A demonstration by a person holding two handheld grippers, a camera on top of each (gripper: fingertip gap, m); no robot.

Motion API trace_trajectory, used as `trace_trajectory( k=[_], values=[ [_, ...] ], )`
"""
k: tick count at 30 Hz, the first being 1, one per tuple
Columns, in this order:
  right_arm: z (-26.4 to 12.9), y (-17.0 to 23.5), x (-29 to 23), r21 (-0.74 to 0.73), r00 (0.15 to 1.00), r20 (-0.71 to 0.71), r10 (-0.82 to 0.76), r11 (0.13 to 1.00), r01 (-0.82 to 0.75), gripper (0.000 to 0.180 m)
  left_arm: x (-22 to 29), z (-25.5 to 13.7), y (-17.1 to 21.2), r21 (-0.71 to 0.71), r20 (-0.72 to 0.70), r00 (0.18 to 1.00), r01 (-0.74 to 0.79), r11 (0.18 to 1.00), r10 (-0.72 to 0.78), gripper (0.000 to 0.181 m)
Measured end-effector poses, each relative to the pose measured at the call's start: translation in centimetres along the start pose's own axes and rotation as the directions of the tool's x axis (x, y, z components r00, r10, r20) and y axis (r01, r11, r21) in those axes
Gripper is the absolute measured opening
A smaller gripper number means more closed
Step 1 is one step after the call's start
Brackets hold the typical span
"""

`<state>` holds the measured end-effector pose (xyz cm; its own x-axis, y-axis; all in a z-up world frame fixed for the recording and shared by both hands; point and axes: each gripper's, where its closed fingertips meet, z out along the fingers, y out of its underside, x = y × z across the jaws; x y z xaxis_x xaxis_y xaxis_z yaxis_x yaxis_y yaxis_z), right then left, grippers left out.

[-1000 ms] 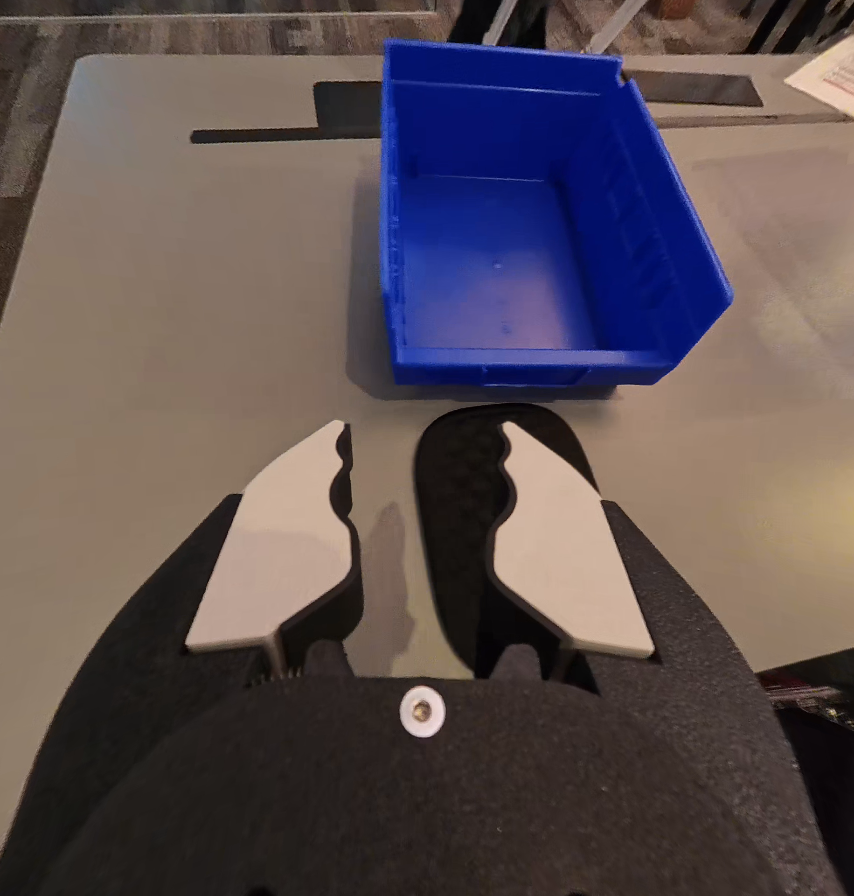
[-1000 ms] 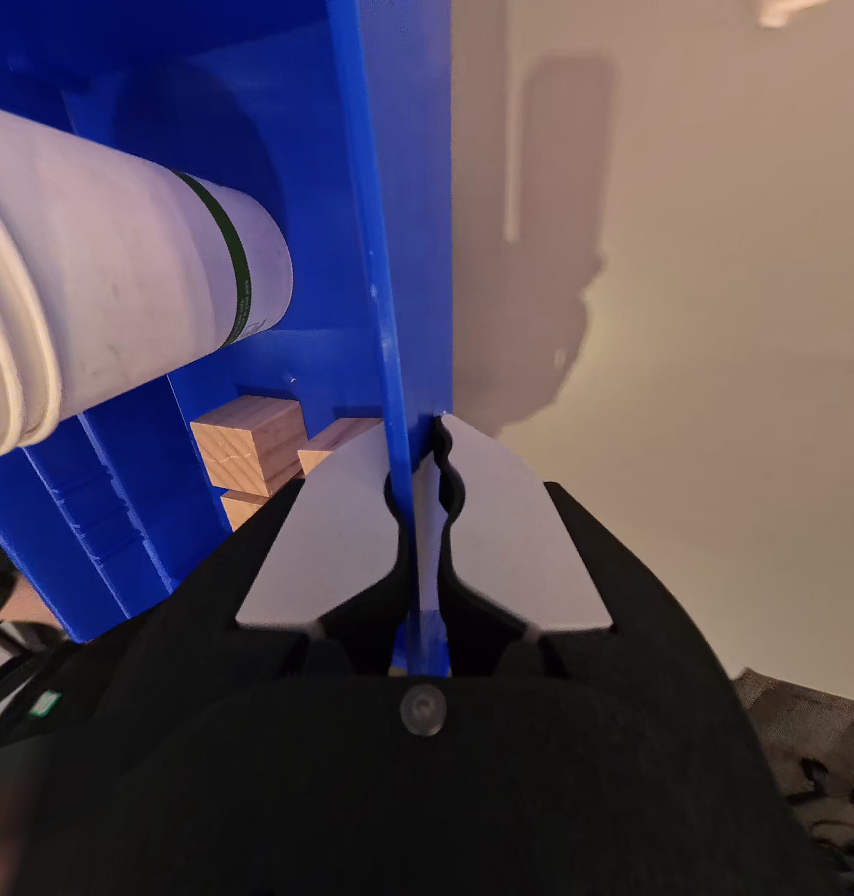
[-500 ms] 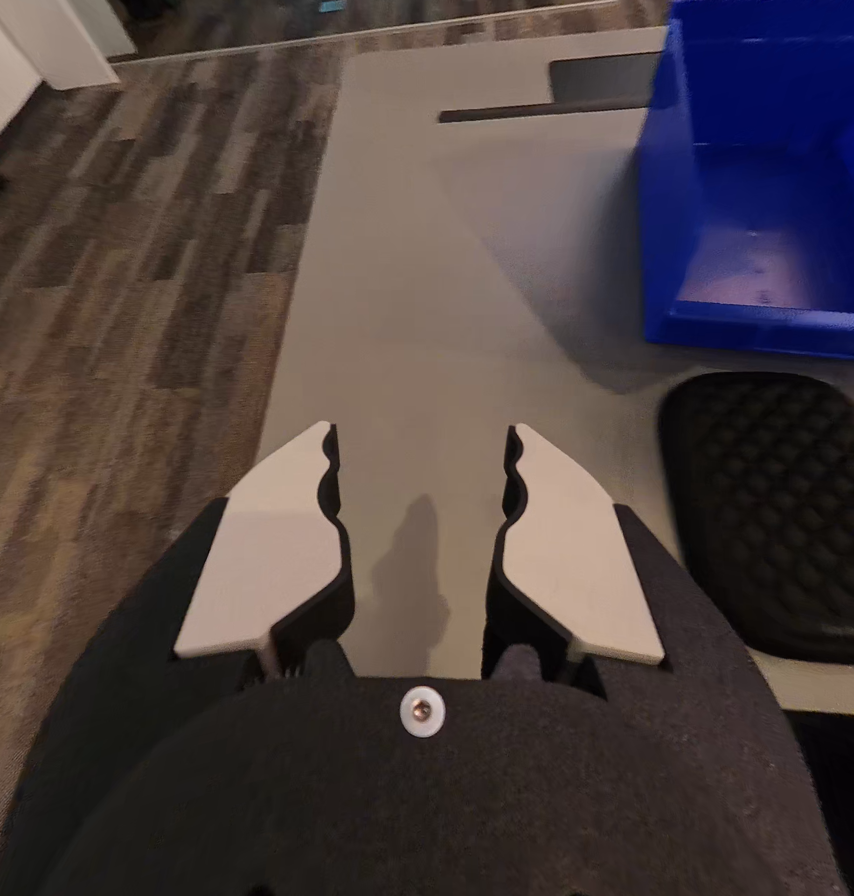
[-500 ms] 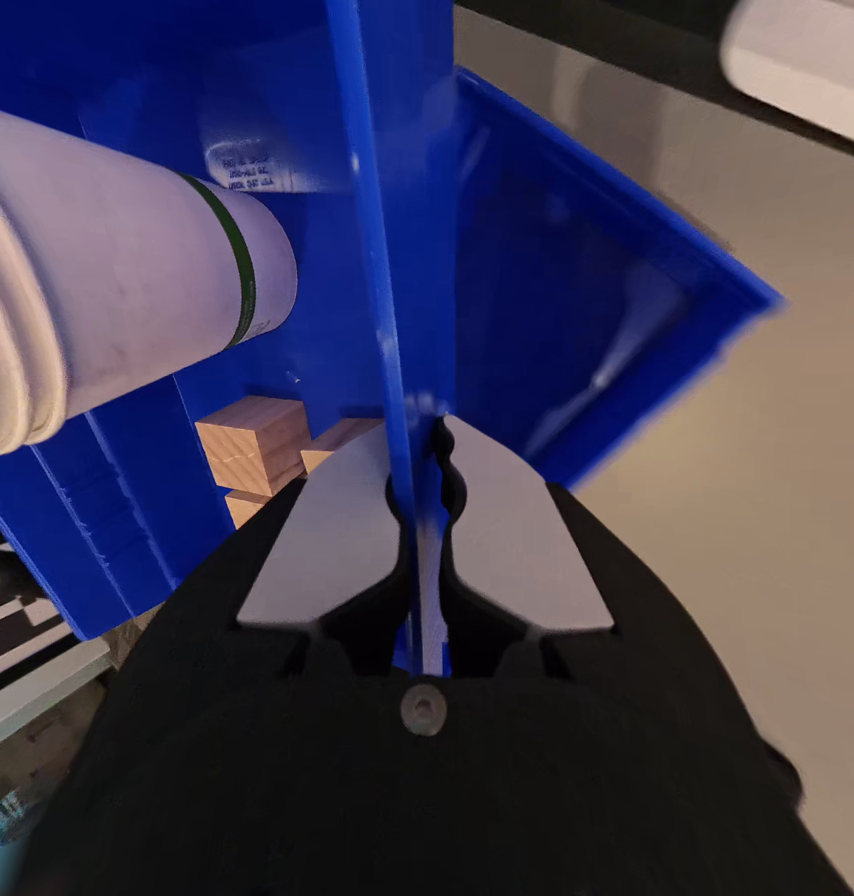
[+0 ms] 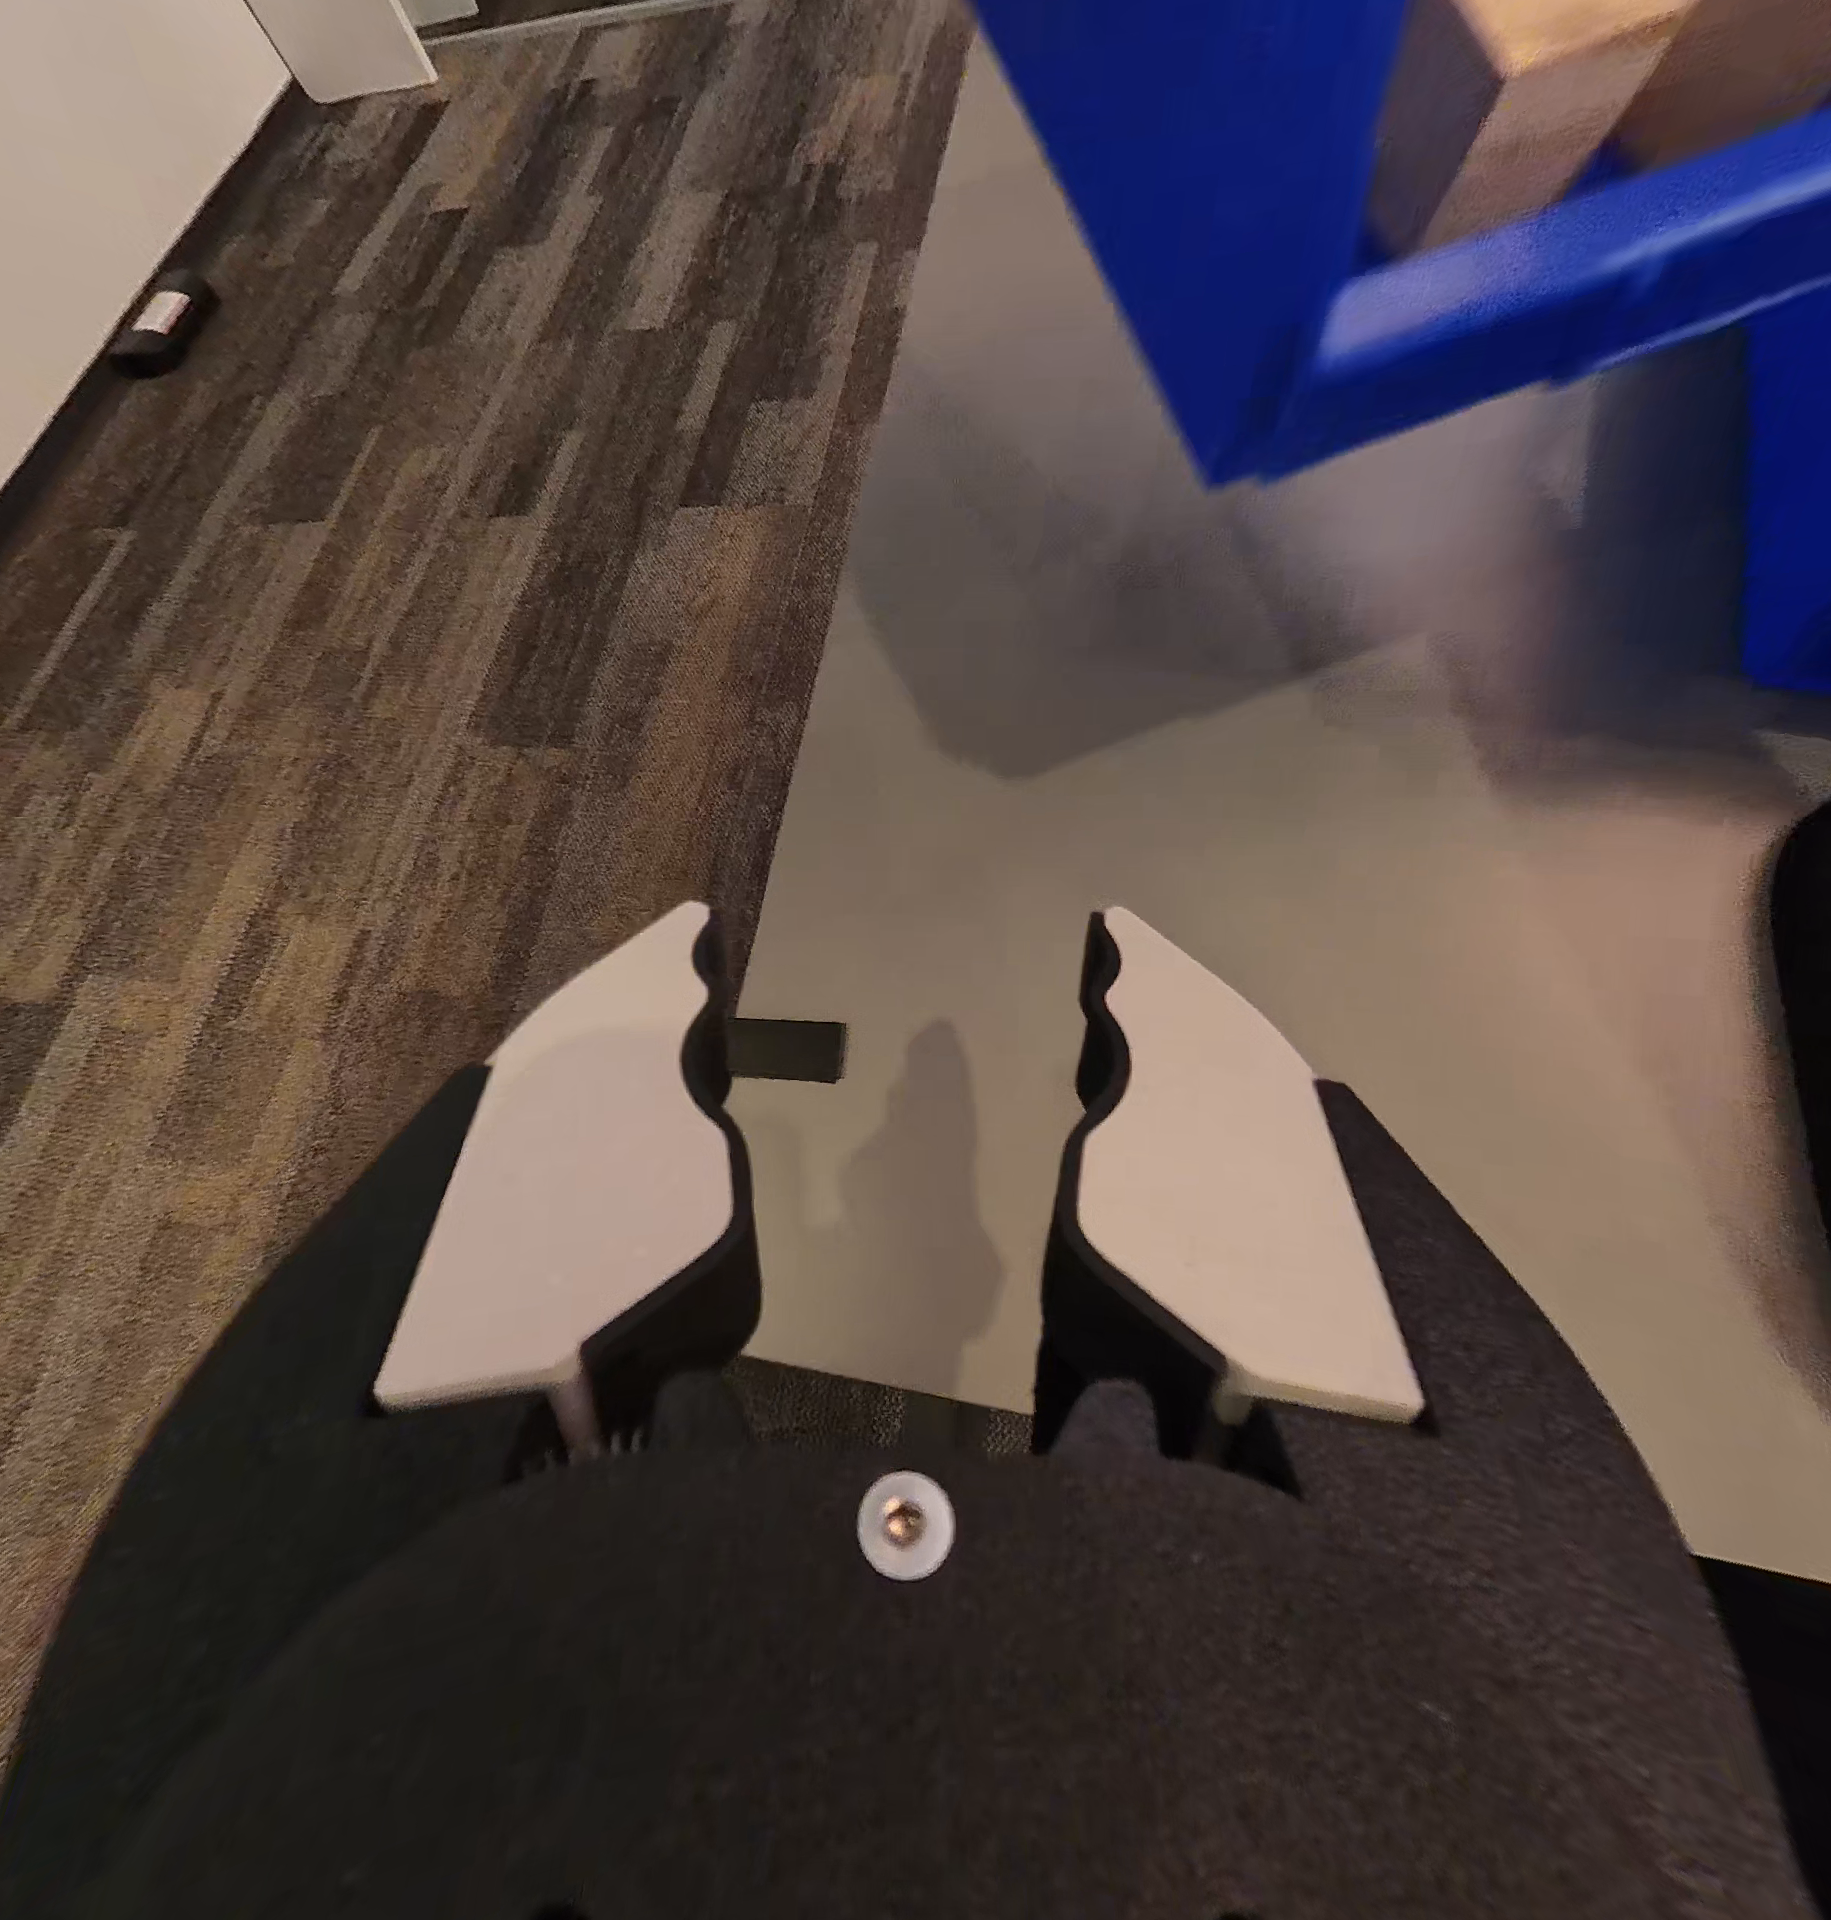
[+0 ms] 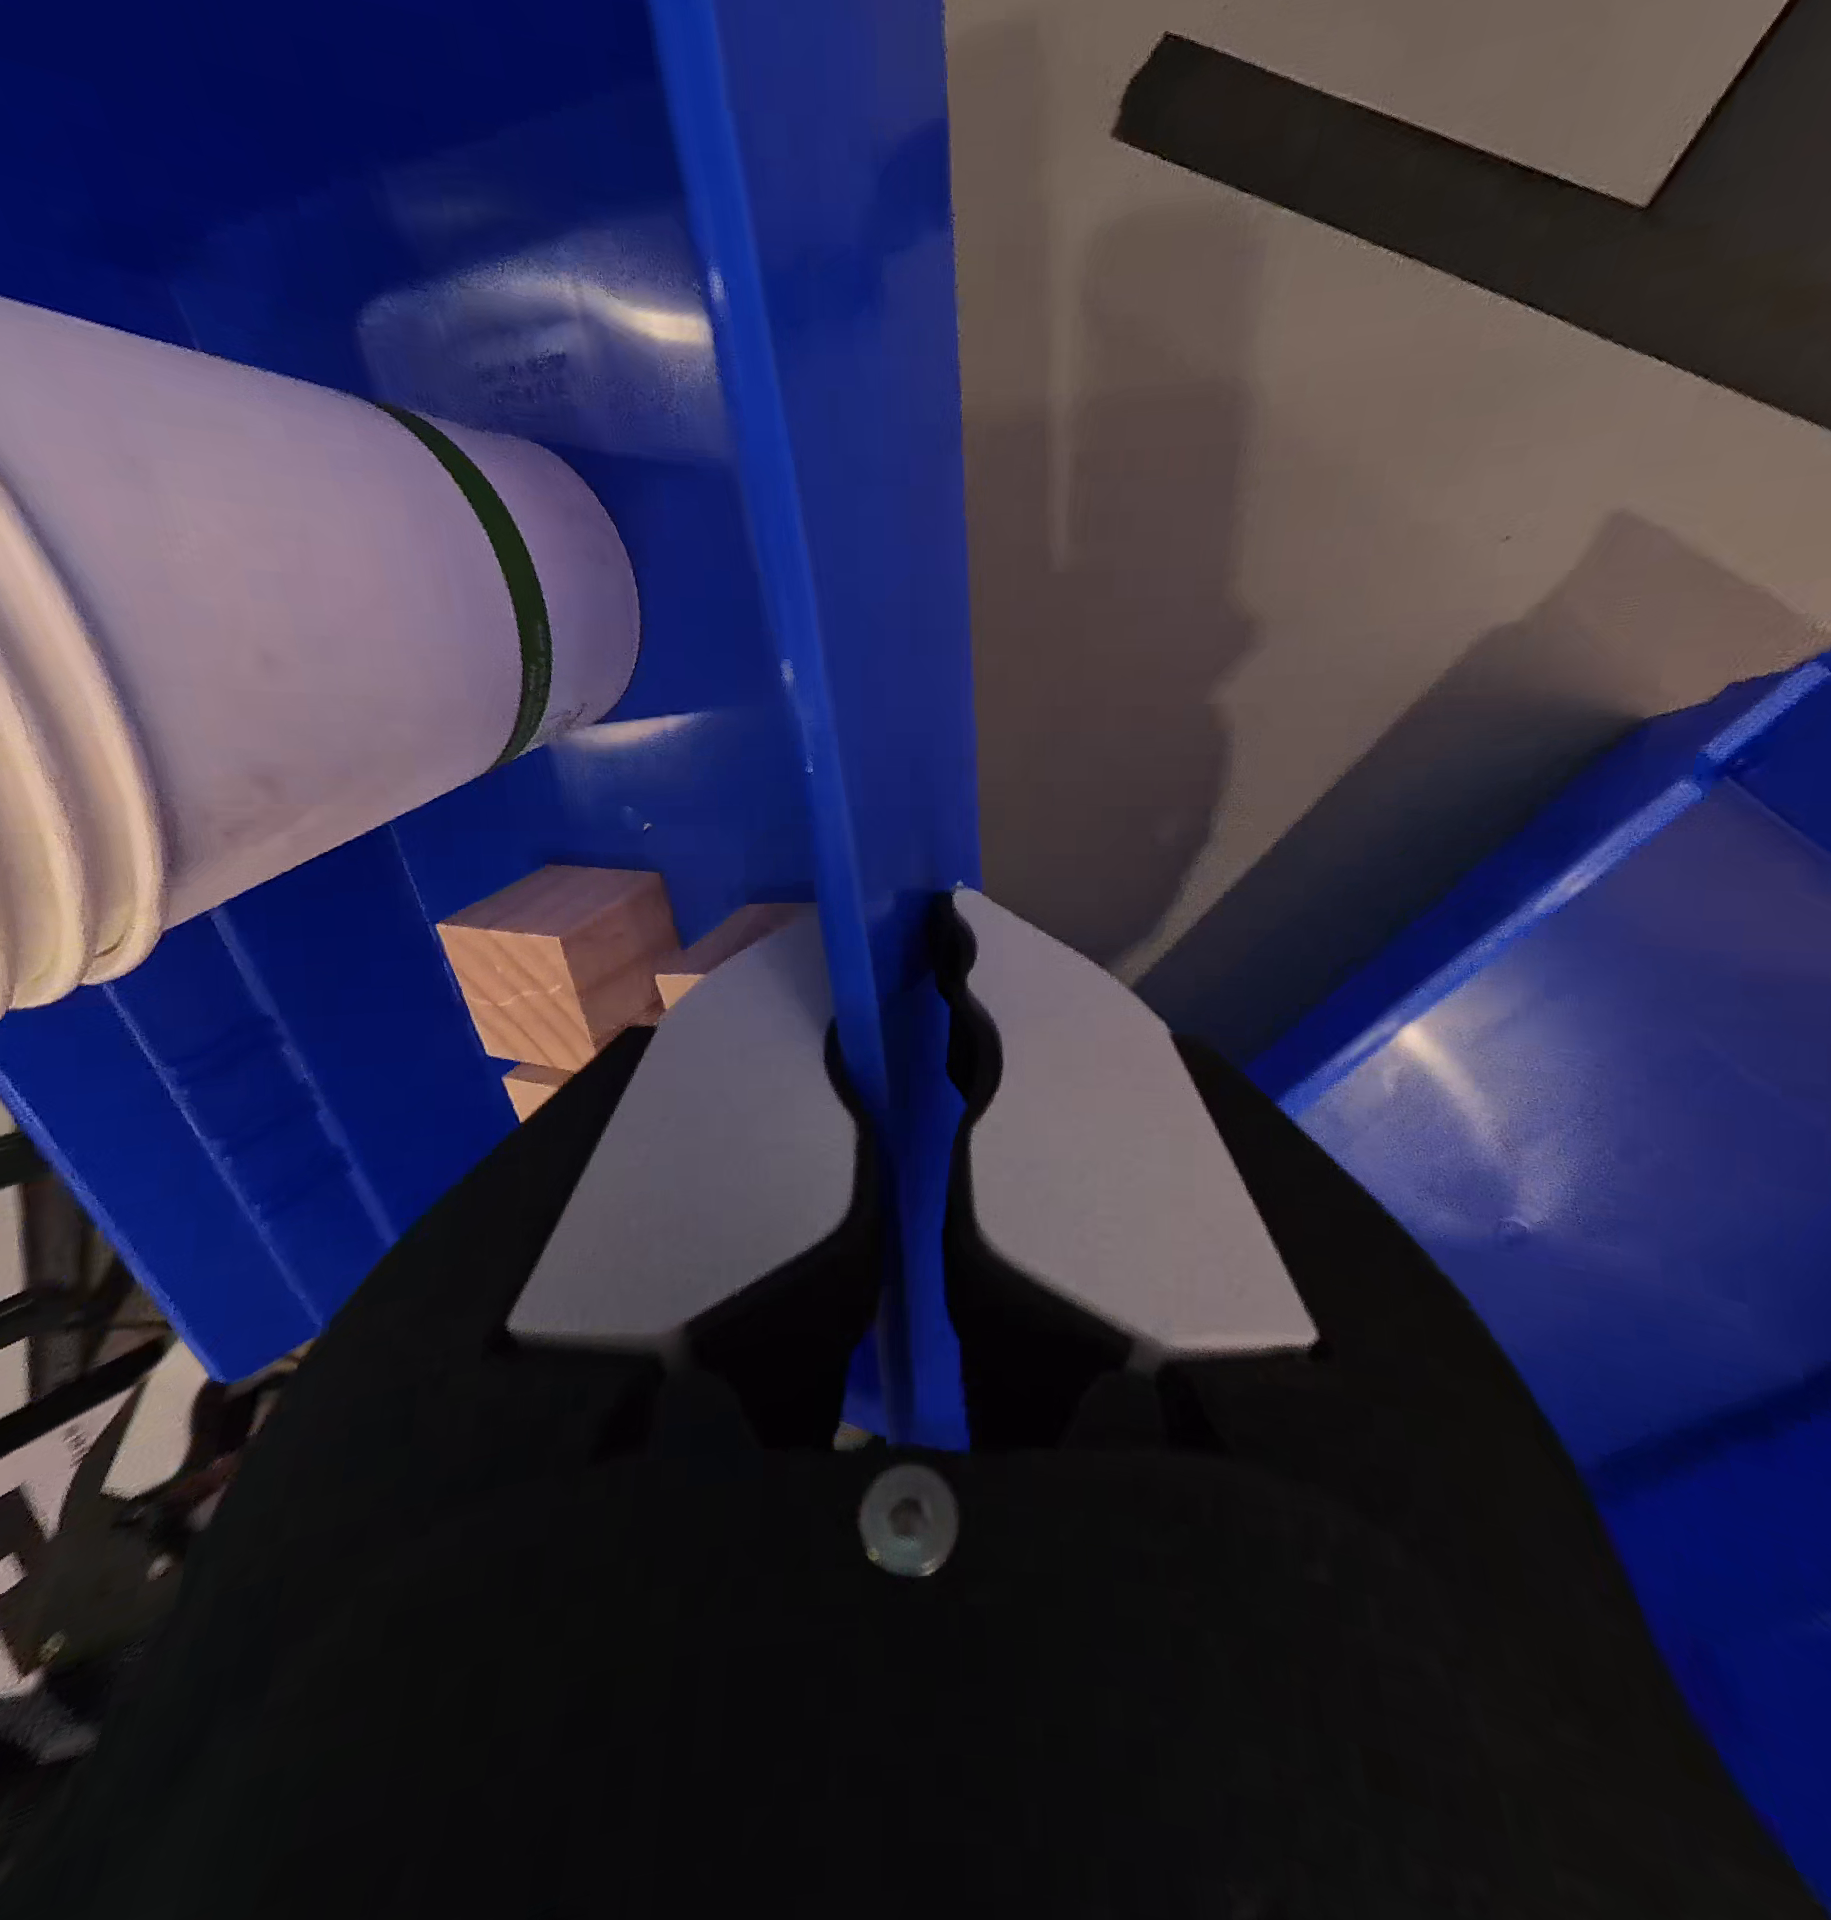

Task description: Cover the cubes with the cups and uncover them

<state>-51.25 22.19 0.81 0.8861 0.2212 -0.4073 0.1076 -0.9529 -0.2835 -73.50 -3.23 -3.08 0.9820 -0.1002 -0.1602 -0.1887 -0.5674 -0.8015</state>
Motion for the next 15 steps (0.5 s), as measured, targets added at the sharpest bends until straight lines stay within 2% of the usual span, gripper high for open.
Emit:
trace_trajectory(
  k=[2, 6, 12, 15],
  values=[
    [1.9, 0.5, 0.1, -0.024, 0.999, -0.040, -0.006, 1.000, 0.005, 0.008, 0.1, 0.4, 0.3, -0.008, -0.016, 1.000, 0.008, 1.000, -0.008, 0.065],
    [5.3, 1.9, -0.2, -0.089, 0.999, -0.025, 0.039, 0.995, -0.041, 0.008, 0.0, 1.1, 0.0, -0.005, -0.048, 0.998, 0.045, 0.999, -0.045, 0.065],
    [8.8, 3.8, -0.4, -0.143, 0.998, -0.029, 0.063, 0.988, -0.066, 0.009, 0.7, 2.3, -3.4, 0.059, -0.136, 0.983, 0.130, 0.990, -0.120, 0.067],
    [9.7, 4.7, -0.1, -0.151, 0.996, -0.041, 0.080, 0.985, -0.086, 0.009, 0.9, 4.0, -4.6, 0.060, -0.135, 0.981, 0.146, 0.988, -0.137, 0.070]
  ],
)
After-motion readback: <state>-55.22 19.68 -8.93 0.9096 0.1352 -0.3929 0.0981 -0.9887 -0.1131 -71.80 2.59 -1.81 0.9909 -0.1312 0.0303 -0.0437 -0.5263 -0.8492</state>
